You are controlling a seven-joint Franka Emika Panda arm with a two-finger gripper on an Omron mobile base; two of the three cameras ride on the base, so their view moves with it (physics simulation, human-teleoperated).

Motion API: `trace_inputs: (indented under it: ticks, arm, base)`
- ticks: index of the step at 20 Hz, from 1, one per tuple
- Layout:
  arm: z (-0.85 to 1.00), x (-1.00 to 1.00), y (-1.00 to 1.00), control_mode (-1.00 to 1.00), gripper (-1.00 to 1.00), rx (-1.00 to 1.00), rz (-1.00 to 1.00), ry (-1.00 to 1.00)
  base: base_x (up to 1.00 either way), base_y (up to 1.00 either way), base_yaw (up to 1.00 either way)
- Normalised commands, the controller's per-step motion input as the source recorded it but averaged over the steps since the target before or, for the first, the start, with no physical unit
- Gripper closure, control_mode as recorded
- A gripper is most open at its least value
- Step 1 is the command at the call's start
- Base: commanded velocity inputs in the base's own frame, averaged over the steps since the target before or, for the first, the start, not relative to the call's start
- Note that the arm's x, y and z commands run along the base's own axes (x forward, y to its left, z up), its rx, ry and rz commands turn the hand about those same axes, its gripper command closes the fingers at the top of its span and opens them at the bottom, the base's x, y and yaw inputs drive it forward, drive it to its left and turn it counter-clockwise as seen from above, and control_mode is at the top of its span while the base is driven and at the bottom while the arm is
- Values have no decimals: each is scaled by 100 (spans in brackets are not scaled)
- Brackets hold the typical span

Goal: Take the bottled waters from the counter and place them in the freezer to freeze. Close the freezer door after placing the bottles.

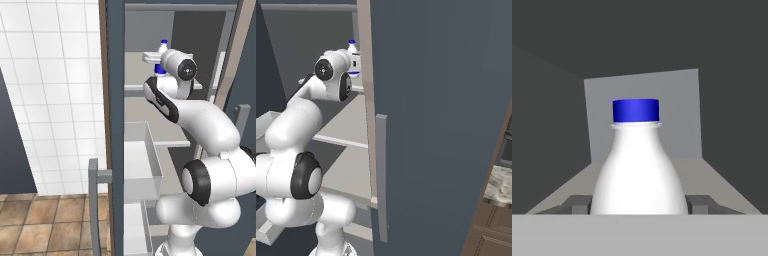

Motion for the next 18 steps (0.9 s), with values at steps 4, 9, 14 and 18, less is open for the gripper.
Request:
trace_inputs:
  ticks: [4, 9, 14, 18]
  arm:
    - [-15, 29, 0, -100, 100, 0, 0, 0]
    - [-17, 27, 0, -100, 100, 0, 0, 0]
    - [-24, 16, 0, -100, 100, -1, 0, -2]
    - [-25, 5, 0, -100, 100, -2, 0, -4]
  base:
    - [0, 0, 0]
    - [0, 0, 0]
    - [0, 0, 0]
    - [0, 0, 0]
